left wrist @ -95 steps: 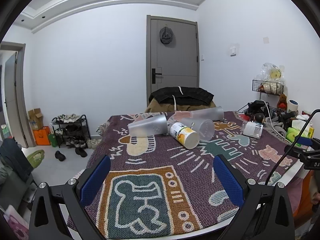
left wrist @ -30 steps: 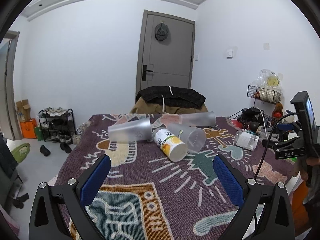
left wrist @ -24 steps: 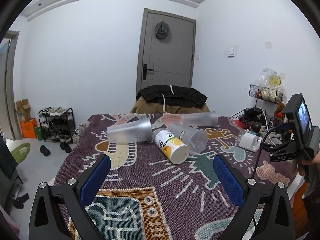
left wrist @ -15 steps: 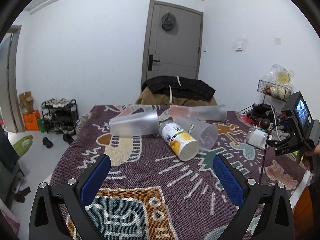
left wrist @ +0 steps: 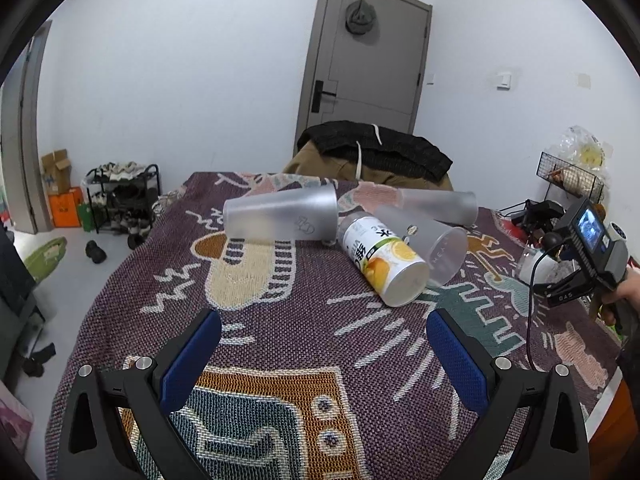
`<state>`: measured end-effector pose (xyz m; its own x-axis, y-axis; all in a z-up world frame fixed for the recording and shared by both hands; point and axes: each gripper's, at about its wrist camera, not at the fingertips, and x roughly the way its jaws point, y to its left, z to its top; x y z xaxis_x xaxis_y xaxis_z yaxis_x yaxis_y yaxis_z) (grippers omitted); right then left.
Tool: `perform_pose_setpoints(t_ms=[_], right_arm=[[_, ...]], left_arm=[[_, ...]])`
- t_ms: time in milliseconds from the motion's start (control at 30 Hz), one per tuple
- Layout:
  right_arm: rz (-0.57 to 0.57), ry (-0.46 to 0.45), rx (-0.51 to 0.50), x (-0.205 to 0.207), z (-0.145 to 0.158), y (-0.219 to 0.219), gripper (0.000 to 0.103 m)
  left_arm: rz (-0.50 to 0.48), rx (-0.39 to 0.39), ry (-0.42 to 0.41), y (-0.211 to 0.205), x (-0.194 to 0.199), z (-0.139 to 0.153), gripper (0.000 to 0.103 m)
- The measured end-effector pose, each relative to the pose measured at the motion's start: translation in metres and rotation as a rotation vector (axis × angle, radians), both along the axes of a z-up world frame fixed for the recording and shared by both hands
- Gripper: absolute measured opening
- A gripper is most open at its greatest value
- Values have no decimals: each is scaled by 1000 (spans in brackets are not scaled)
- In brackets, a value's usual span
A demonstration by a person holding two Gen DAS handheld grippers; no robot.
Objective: Flip cup upside down
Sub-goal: 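Reach the right gripper to the white-banded clear cup and grasp it, then lift the cup with the right gripper and carry it toward the left gripper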
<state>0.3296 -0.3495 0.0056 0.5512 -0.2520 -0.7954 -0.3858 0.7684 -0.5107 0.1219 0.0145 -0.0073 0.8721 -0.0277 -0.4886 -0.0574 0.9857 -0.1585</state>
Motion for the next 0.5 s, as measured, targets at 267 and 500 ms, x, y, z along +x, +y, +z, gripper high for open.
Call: perform_pose_setpoints(t_ms=[267, 500], right_arm=[[-47, 7, 21, 0, -3, -13, 70], [-20, -63, 83, -36, 31, 2, 70]], left_arm=[[1, -23, 14, 4, 3, -8, 102], [9, -73, 18, 14, -2, -12, 102]])
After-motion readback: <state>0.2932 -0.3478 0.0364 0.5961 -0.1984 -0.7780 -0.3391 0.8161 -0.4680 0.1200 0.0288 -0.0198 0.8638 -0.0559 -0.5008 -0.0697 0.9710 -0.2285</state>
